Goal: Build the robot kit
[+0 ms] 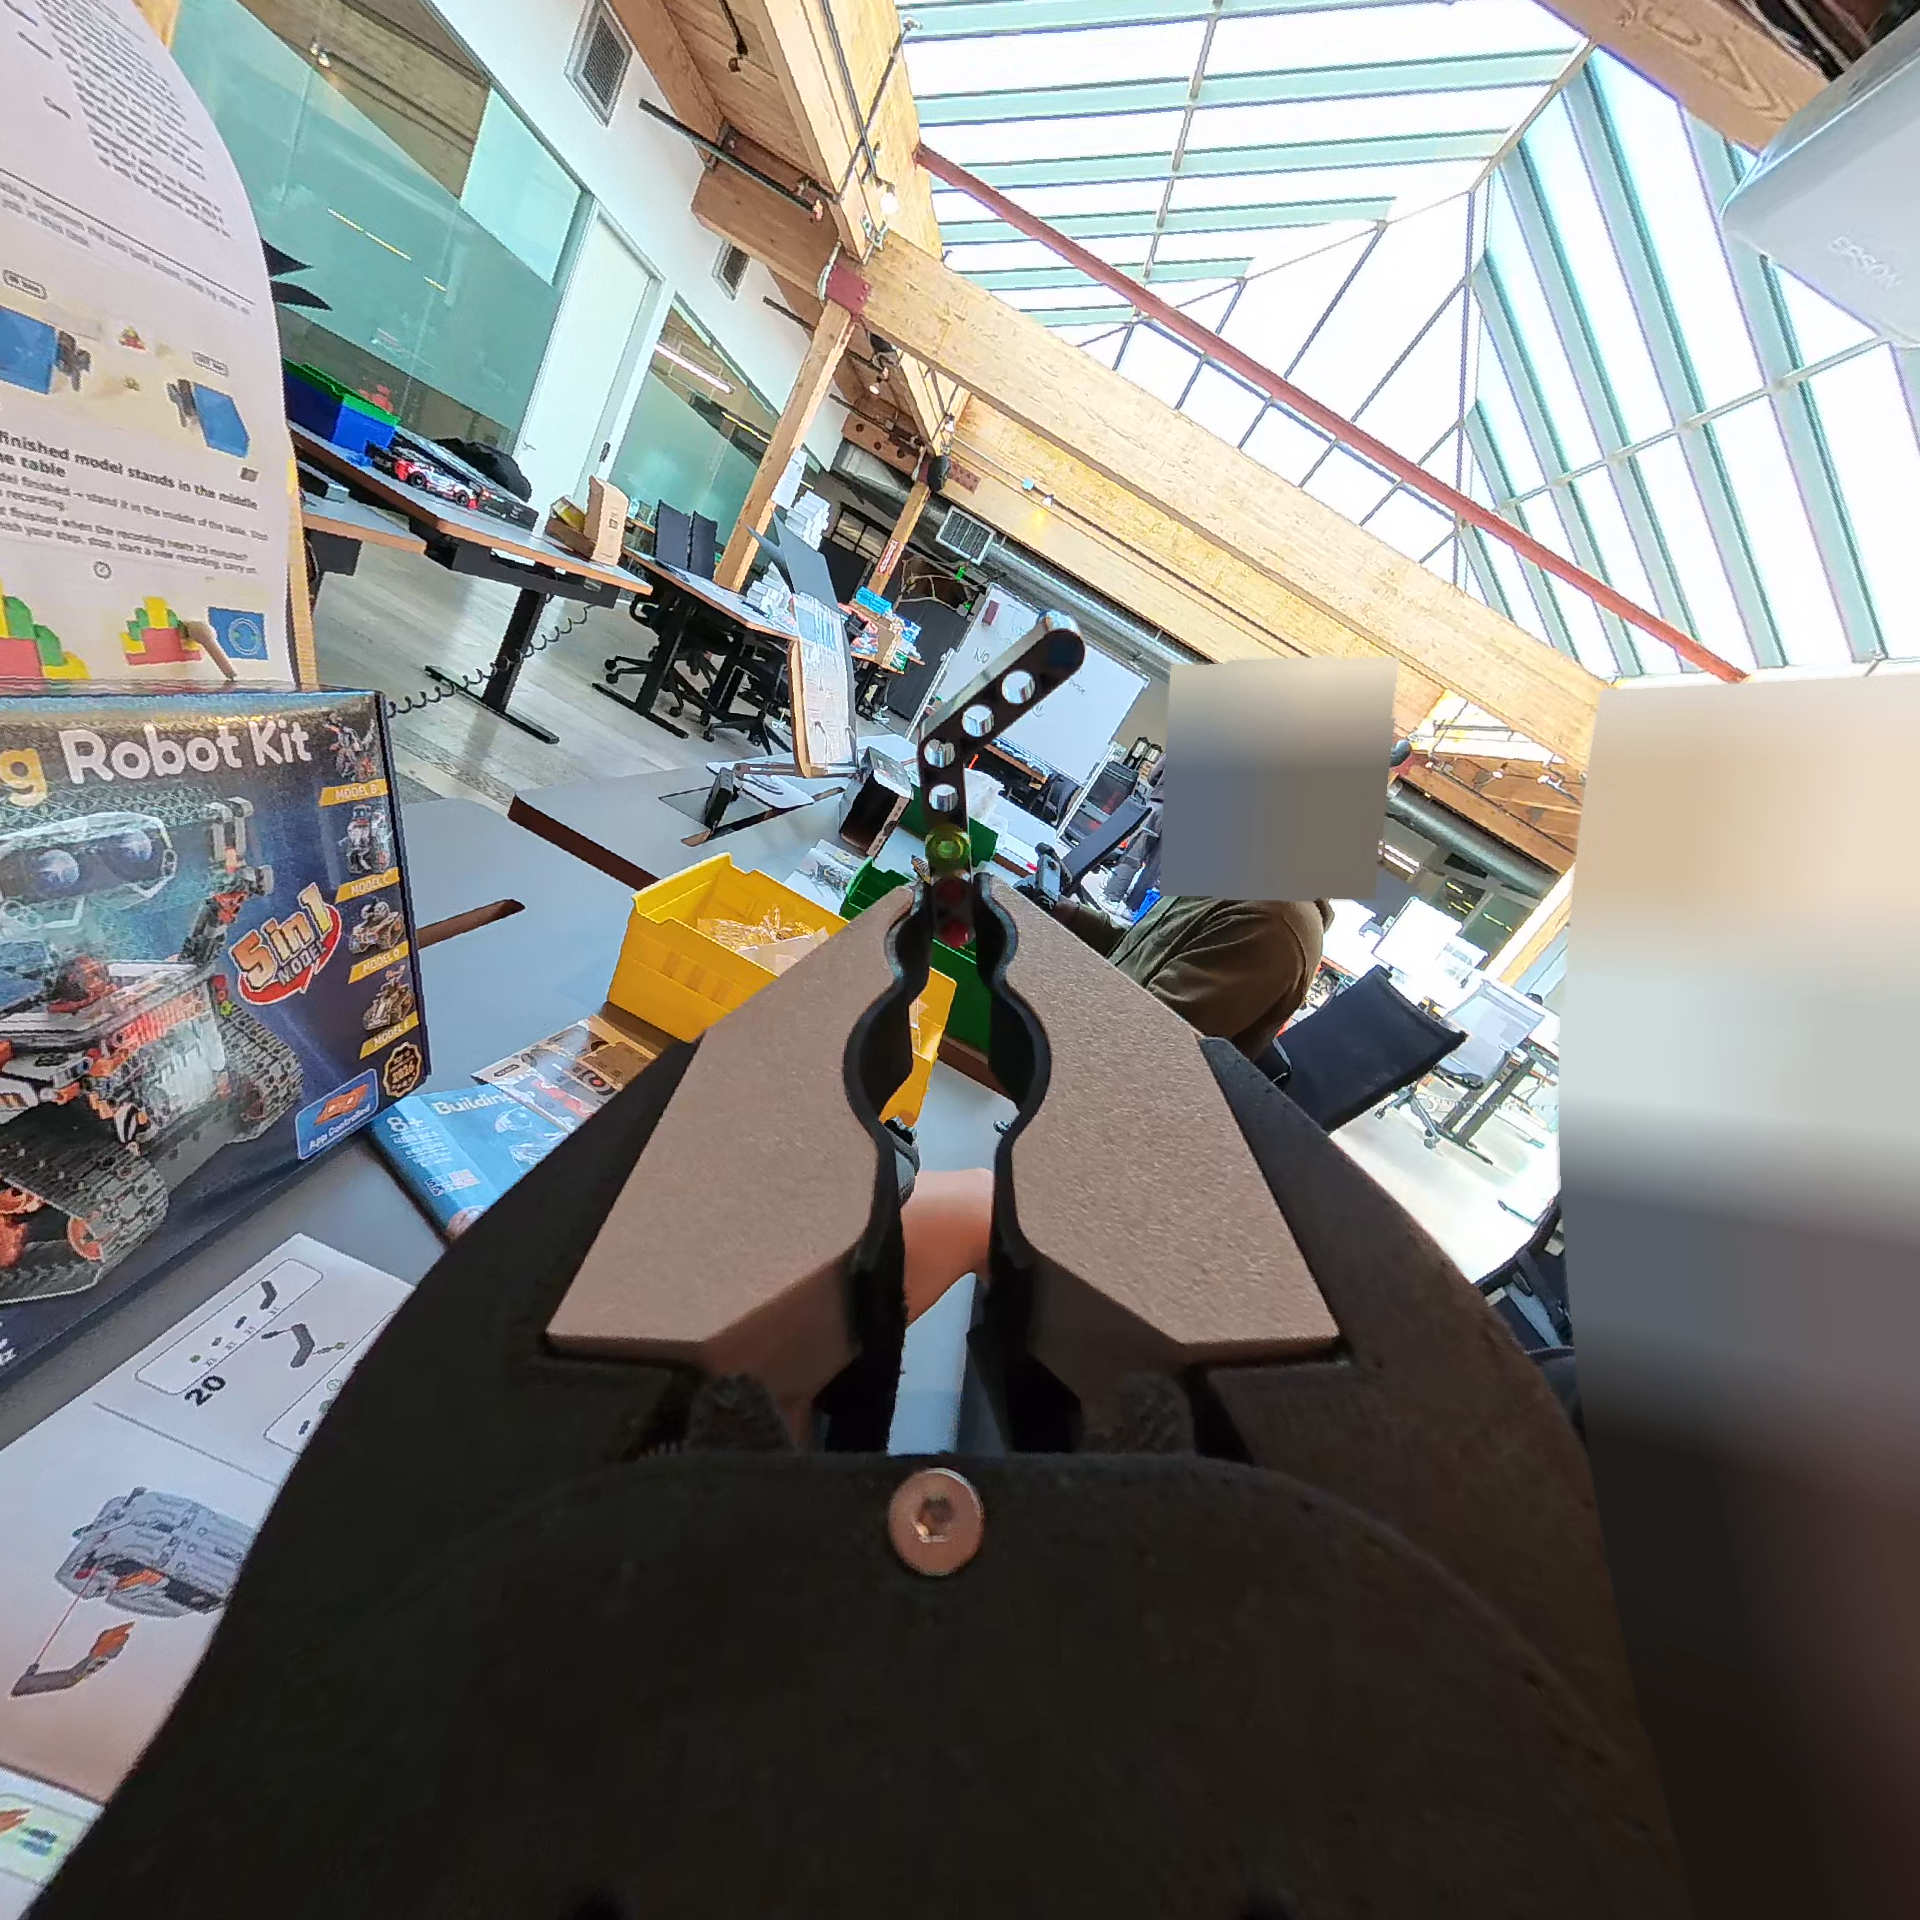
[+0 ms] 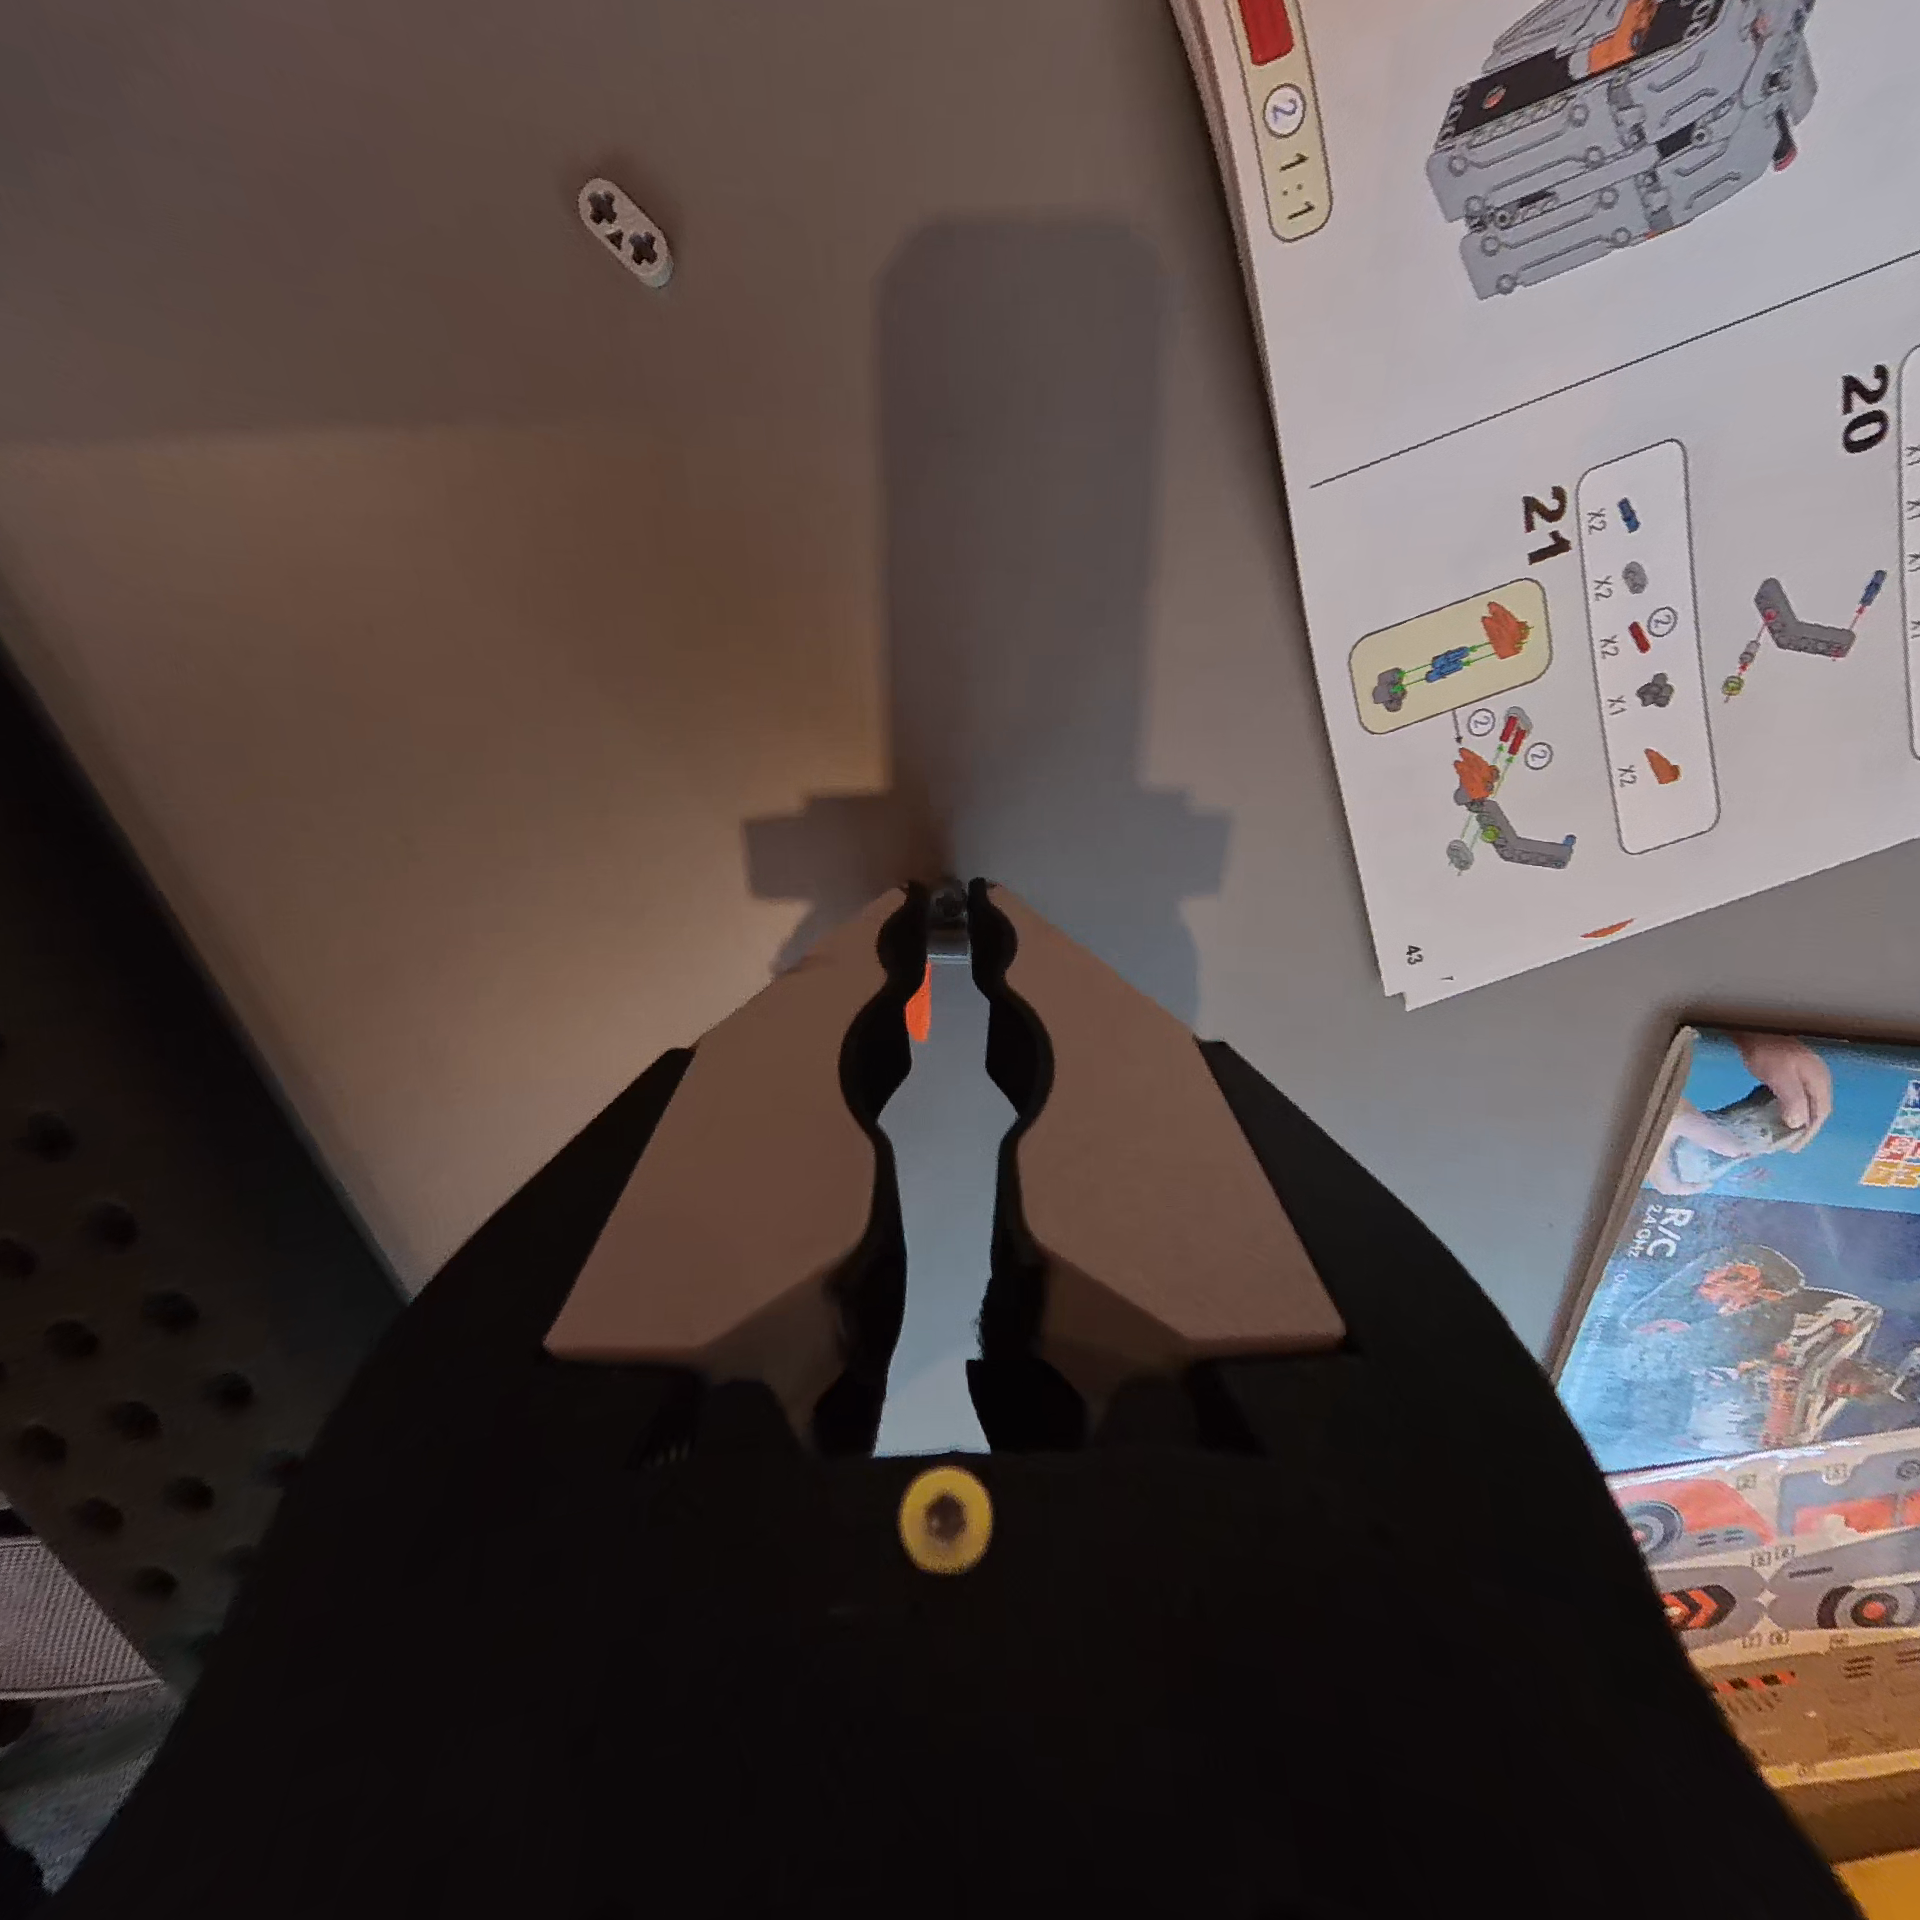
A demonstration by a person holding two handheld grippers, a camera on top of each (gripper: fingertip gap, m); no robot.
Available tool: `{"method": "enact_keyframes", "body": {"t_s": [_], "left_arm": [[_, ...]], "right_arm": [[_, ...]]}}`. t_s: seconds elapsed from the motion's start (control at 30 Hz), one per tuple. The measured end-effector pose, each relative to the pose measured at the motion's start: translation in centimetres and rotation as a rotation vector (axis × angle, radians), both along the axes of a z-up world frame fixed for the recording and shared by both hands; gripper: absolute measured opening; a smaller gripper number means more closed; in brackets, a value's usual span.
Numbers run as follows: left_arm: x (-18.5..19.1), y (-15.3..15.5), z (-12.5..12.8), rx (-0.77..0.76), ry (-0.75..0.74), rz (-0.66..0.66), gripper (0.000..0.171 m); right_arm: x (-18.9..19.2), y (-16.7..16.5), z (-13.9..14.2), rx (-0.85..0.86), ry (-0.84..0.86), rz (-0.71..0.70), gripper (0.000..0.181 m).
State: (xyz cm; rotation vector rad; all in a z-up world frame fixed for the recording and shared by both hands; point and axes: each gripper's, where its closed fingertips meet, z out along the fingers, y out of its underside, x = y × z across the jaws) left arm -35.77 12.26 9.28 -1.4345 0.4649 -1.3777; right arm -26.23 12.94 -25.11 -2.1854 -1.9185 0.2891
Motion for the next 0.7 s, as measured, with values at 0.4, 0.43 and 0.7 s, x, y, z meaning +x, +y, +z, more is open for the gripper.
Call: {"method": "enact_keyframes", "body": {"t_s": [0.4, 0.43, 0.7], "left_arm": [[0.1, -0.1, 0.0, 0.000, -0.001, -0.008, 0.005], [0.1, -0.1, 0.0, -0.001, 0.000, -0.009, 0.005], [0.4, 0.4, -0.5, -0.021, -0.003, -0.020, 0.005]], "right_arm": [[0.2, 0.0, 0.1, 0.010, 0.016, 0.000, 0.006], [0.2, 0.0, 0.1, 0.010, 0.015, 0.000, 0.007], [0.2, 0.2, 0.9, 0.033, 0.052, 0.006, 0.006]]}}
